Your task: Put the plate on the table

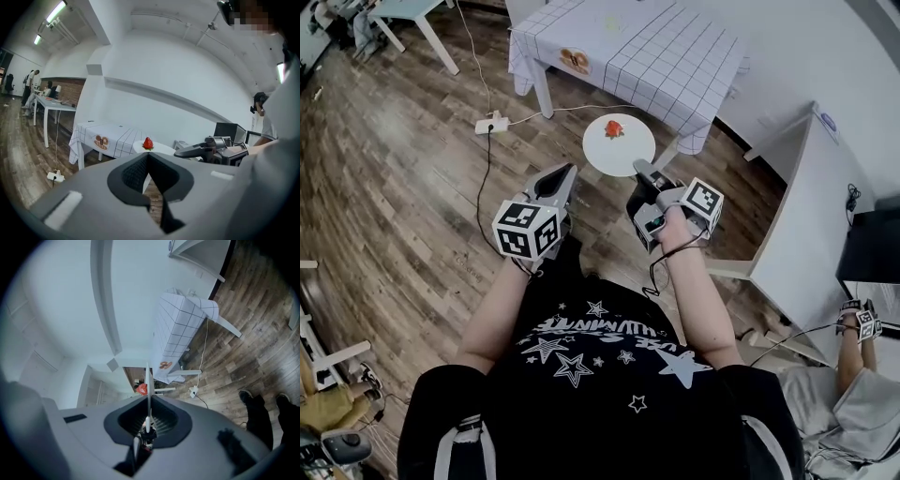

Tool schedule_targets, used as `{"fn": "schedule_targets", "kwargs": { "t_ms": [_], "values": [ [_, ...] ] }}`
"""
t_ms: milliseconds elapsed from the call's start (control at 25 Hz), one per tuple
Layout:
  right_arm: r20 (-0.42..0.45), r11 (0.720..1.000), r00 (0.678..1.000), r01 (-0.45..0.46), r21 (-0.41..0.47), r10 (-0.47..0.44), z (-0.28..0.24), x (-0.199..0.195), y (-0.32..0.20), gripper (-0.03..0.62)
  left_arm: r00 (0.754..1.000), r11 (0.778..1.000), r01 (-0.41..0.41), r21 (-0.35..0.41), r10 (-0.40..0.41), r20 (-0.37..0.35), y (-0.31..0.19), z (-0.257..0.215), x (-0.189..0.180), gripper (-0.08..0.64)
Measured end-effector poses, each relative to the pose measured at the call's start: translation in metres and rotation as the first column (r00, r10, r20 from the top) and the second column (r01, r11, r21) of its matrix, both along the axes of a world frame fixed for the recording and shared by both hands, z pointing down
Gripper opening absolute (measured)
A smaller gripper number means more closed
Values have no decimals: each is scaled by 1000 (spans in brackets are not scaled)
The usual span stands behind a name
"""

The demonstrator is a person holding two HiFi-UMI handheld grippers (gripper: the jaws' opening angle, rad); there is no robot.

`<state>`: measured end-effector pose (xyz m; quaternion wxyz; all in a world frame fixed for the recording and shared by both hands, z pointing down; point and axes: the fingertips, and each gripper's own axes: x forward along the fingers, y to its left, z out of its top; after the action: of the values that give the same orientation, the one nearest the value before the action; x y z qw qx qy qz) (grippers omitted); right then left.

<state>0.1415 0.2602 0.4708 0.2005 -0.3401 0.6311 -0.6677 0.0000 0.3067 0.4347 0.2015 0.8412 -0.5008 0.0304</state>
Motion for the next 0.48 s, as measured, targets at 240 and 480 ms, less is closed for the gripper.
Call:
{"fn": "schedule_targets", "kwargs": {
  "t_ms": [240, 480],
  "values": [
    [2, 999, 999, -34, 4, 34, 2, 15, -47, 23, 1000, 1000, -7, 14, 7, -16, -57, 2, 3, 9],
    [-9, 997, 997, -75, 21, 75, -14, 12, -100, 23, 998, 998, -56, 33, 57, -16, -119, -14, -3, 9]
  ]
}}
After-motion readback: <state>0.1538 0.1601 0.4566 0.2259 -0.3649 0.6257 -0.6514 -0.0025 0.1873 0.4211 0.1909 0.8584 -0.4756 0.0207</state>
